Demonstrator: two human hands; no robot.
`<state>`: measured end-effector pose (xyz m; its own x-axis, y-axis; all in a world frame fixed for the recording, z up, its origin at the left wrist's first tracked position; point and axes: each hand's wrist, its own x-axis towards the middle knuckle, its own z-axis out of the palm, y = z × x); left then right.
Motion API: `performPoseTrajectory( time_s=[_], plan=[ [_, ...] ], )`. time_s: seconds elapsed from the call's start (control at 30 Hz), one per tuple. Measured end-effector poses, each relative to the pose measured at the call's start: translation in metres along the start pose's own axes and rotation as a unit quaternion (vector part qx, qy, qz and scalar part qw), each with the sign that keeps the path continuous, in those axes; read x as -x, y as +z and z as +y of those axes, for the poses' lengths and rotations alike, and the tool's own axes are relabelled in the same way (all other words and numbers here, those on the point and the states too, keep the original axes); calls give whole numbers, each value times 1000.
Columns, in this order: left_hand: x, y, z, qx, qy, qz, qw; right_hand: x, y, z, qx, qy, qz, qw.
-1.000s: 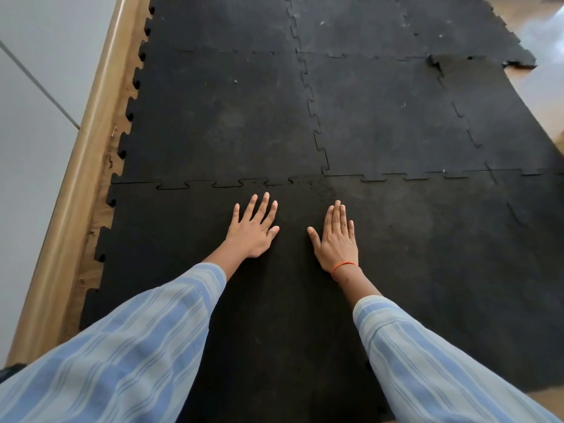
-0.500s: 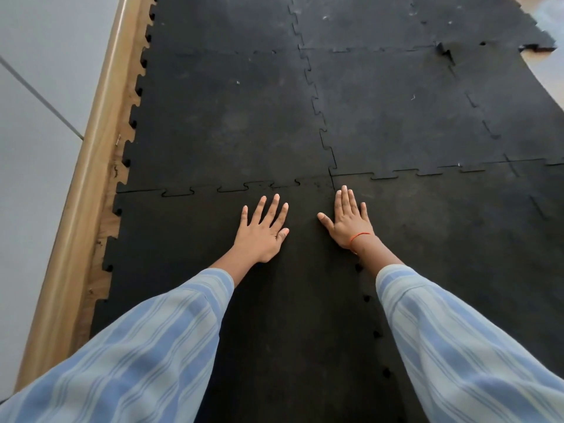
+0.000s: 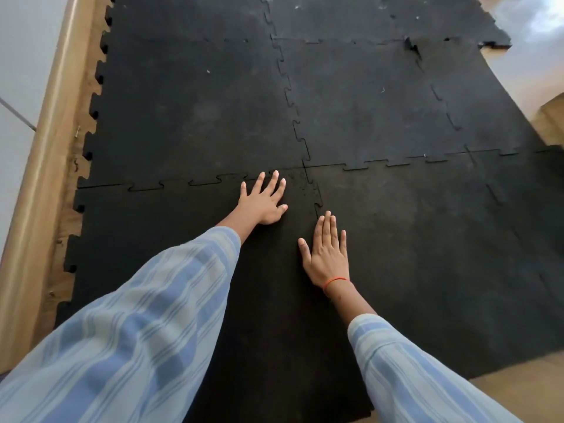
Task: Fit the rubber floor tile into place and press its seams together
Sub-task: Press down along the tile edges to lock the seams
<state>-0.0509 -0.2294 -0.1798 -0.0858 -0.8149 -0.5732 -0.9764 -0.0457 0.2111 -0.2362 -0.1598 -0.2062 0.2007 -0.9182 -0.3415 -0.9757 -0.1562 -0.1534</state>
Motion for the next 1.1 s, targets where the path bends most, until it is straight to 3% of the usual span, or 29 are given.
performPoseTrajectory(
  time_s=[0.37, 0.63, 0.87, 0.93, 1.0, 1.07, 1.1],
  plan=[
    [32, 36, 11, -24, 45, 37, 998, 10, 2, 14, -16, -23, 9, 1000],
    [81, 100, 40, -23, 78, 128, 988, 73, 31, 27, -79, 157, 133, 975],
    [76, 98, 41, -43, 86, 101, 990, 64, 37, 32, -32, 169, 111, 979],
    [75, 95, 42, -51, 85, 96, 990, 59, 32, 35, -64, 154, 95, 981],
    [75, 93, 44, -47, 79, 92, 991, 63, 21, 41, -176, 138, 95, 970],
    [80, 100, 51, -39, 73, 97, 992, 87, 22, 56, -260, 169, 167, 936],
    [83, 106, 56, -38, 76, 105, 991, 104, 26, 62, -245, 210, 214, 922]
  ],
)
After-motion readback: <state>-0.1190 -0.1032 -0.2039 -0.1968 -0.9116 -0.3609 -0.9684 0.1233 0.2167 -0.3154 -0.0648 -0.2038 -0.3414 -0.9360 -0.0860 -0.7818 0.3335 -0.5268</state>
